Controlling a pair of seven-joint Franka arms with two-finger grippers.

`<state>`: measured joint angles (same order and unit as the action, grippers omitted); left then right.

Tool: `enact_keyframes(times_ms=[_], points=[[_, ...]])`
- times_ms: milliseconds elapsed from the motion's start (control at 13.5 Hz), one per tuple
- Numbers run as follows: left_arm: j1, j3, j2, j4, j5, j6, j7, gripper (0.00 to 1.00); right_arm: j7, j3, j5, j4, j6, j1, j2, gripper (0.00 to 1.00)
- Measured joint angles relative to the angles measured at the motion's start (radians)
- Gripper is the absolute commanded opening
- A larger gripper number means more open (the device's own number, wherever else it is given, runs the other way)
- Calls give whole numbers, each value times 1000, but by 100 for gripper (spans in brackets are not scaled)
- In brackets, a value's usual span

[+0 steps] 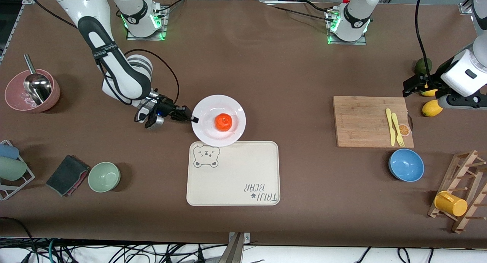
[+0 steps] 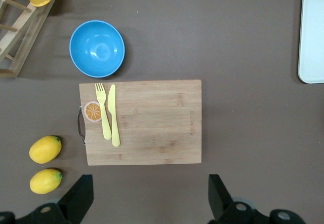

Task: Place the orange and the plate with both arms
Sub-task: 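Slide the plate with the right gripper onto the bear tray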

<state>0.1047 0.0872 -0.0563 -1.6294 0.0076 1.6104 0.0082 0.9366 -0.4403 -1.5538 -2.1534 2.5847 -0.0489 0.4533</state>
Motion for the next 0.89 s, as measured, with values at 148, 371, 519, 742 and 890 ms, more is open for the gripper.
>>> enact_keyframes(times_ms=[148, 371, 519, 742, 890], points=[[0, 0, -1, 0, 0, 0, 0, 100, -77, 0, 18, 71, -1, 1, 24, 0], [0, 0, -2, 0, 0, 0, 0, 100, -199, 0, 120, 222, -1, 1, 124, 0], [0, 0, -2, 0, 0, 0, 0, 100, -251, 0, 179, 341, -1, 3, 223, 0], [0, 0, -3, 0, 0, 0, 0, 100, -274, 1, 236, 504, 1, 19, 366, 0], [1, 0, -4, 0, 0, -1, 0, 100, -276, 2, 264, 574, 8, 24, 432, 0]])
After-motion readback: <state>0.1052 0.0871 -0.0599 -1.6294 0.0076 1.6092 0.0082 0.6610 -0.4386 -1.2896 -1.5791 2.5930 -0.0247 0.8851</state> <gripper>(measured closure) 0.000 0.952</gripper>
